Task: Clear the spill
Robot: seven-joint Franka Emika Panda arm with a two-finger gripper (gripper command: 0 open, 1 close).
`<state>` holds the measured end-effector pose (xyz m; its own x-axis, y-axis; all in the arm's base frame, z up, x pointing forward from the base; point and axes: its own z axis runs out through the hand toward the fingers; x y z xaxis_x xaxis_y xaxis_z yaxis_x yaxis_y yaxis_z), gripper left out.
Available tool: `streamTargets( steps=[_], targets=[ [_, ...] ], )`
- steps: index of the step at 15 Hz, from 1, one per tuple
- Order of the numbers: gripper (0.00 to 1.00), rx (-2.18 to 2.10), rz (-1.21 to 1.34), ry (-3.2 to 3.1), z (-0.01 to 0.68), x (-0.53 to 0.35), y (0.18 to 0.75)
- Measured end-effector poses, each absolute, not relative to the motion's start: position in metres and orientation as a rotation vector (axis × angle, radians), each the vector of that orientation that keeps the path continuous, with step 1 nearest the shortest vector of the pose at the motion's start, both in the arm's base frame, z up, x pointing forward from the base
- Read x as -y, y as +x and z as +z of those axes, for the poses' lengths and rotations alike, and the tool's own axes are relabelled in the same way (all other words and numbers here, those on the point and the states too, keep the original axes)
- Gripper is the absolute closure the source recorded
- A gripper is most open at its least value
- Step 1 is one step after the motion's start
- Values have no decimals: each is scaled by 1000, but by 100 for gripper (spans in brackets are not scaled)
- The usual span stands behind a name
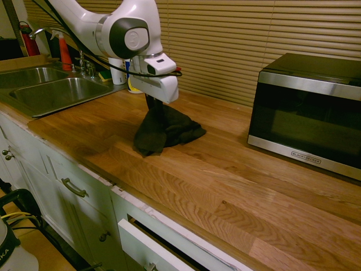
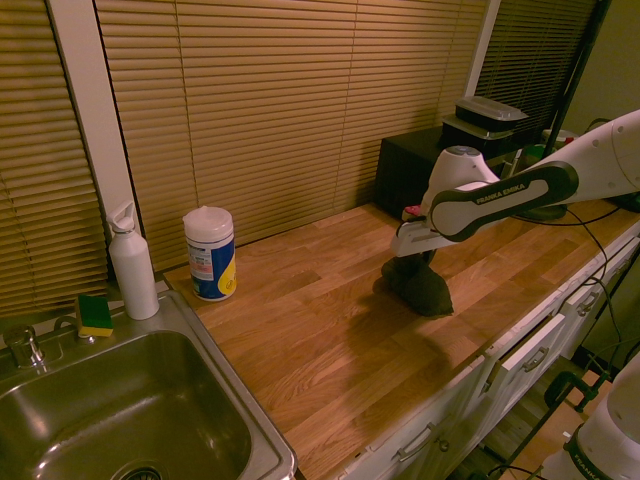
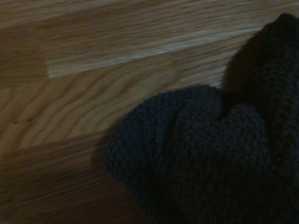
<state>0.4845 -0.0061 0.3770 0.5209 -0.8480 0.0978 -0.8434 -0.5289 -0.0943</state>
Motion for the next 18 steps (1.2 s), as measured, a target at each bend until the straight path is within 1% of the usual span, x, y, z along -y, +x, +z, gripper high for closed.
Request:
streamTargets(
  steps=[7, 18],
  targets=[
    [100, -1416, -216, -2779, 380, -84, 490],
    [100, -1212, -232, -2932, 376, -236, 535]
  ],
)
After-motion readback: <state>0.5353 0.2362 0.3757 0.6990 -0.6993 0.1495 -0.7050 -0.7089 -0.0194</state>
